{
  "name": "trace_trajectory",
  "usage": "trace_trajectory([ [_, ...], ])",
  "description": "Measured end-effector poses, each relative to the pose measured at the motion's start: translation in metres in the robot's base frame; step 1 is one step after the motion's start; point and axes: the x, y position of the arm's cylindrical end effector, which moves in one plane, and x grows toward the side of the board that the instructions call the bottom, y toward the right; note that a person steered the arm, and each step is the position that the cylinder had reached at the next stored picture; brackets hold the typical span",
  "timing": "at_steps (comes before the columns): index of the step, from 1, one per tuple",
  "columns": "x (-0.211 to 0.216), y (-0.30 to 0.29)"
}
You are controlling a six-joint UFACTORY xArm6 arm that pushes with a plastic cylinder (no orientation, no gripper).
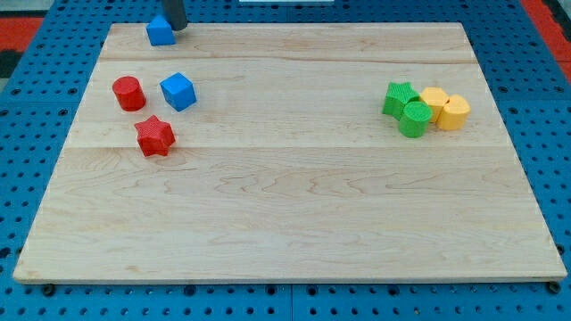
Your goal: Move the red star closer to the blue cube
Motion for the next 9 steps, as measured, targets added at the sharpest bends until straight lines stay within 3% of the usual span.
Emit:
trace_trajectory([
  [3, 0.009, -0.016],
  [4, 0.022, 0.044],
  [6, 0.090, 0.088],
  [9, 0.275, 0.096],
])
